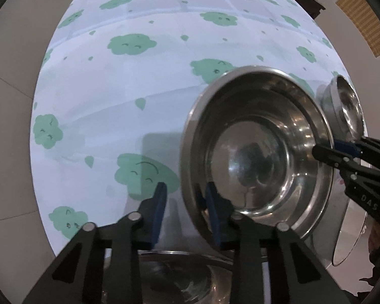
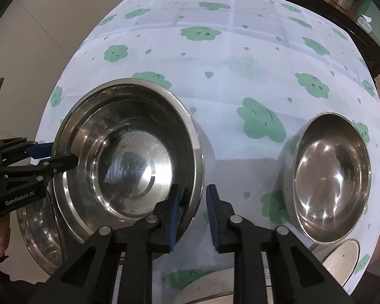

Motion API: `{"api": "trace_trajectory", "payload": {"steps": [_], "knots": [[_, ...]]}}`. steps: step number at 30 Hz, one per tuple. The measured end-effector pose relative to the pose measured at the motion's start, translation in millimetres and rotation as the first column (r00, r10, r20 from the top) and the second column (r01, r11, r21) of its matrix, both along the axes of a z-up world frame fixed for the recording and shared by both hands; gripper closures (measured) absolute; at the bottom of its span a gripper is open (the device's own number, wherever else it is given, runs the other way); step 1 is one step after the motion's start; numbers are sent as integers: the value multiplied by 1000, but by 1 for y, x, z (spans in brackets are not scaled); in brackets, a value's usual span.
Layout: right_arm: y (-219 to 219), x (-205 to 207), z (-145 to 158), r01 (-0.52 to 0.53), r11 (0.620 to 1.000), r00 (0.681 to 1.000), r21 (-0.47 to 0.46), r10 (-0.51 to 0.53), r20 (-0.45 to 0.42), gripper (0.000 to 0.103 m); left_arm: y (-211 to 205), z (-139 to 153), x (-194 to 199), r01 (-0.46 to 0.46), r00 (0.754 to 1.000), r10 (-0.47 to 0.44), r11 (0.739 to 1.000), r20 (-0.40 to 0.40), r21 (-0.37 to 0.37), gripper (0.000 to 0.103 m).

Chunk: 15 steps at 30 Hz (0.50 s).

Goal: Organize plates and bowls

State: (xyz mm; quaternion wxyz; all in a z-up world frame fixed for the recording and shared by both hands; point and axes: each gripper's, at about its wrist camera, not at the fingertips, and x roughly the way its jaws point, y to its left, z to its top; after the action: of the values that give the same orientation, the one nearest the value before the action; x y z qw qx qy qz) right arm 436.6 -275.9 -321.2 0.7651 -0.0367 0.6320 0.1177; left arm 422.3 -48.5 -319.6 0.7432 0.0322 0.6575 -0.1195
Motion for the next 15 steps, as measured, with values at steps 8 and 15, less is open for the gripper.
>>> {"api": "trace_trajectory", "payload": {"steps": [8, 15], "knots": [[1, -2, 2, -5, 1000, 1000, 18, 5, 0, 87, -10, 0, -3, 25, 1000, -25, 1000, 18, 3, 89], [1, -3, 9, -7, 1000, 1000, 10, 7, 19, 87, -8, 12, -3, 34, 998, -34, 999, 53, 9, 89]]}}
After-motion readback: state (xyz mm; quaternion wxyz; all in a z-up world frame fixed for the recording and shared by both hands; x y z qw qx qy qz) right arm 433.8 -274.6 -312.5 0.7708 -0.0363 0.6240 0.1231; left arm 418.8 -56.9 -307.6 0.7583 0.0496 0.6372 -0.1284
